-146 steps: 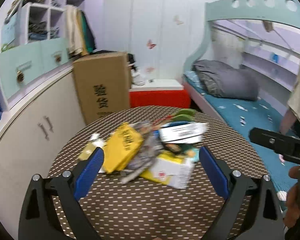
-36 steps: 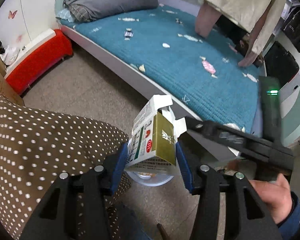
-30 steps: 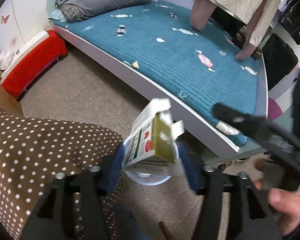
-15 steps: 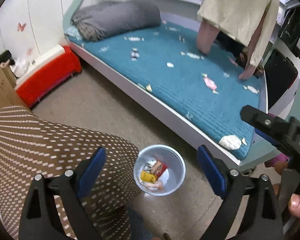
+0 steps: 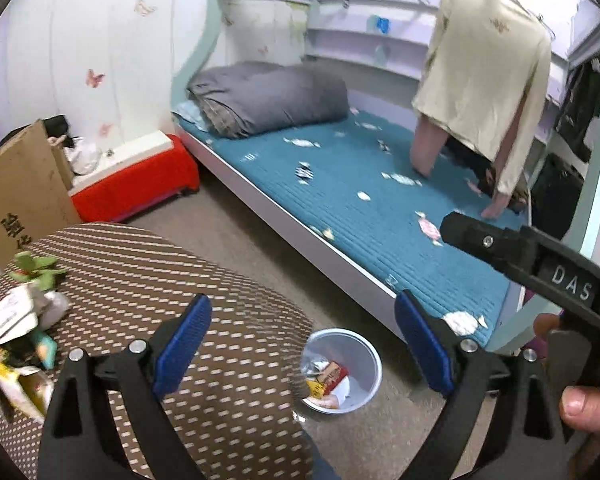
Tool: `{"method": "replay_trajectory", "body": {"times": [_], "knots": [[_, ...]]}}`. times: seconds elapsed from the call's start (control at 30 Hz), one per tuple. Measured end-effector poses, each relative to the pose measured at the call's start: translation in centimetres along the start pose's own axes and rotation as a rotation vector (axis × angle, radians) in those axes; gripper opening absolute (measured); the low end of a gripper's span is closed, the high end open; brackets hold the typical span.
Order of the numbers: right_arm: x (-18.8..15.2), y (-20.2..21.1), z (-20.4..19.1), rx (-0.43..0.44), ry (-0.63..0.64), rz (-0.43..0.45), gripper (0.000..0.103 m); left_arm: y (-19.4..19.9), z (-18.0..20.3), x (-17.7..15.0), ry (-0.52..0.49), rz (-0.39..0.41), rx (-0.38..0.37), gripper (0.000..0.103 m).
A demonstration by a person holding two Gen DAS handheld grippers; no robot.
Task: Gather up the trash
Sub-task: 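Return both tools over the table toward the newspaper and carton, then grasp the newspaper with the left gripper while the right grasps the yellow-white carton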
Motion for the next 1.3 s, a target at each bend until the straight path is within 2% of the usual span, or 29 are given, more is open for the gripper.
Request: {"method": "replay_trajectory", "body": {"times": [0.27, 0.63, 0.77, 1.0, 1.13, 1.3], "knots": [[-1.8, -1.1, -8.5, 0.115, 0.122, -0.053, 0.097, 4.8, -8.1, -0.5, 0.076, 0.087, 0.134, 0.091], [-6.3, -3.3, -19.4, 0.250, 0.266, -0.149, 0.097, 9.7, -20.9, -4.0, 0.226, 0.122, 0.300, 0.091], [-8.3, -4.6, -22.1, 0.277, 0.305, -0.198, 0.097, 10.4, -25.3, -6.2, 0.272, 0.114, 0.359, 0.091], [-13.2, -7.7, -25.5, 0.320, 0.369, -0.320, 0.097, 9.6, -32.0, -11.8, 0.333, 0.040, 0.464, 0.091], [-16.5, -9.4, -26.9, 0.347, 0.399, -0.398, 0.097, 8.4, -34.5, -14.4, 0.301, -0.003, 0.528, 0.091], [-18.4, -10.6, -27.6, 0.354, 0.413, -0.440, 0.097, 6.3, -36.1, -14.7, 0.218, -0.036, 0.571, 0.091]]}}
Point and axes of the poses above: each gripper's, at about its wrist camera, not at the fingertips, and y roughly against the way its jaws point, z to its right, x to its top, the point moved 10 cm from there along -y, roughly the way its jaws point, and after that the axes turned 7 degrees about x, right-handed, at the moved point
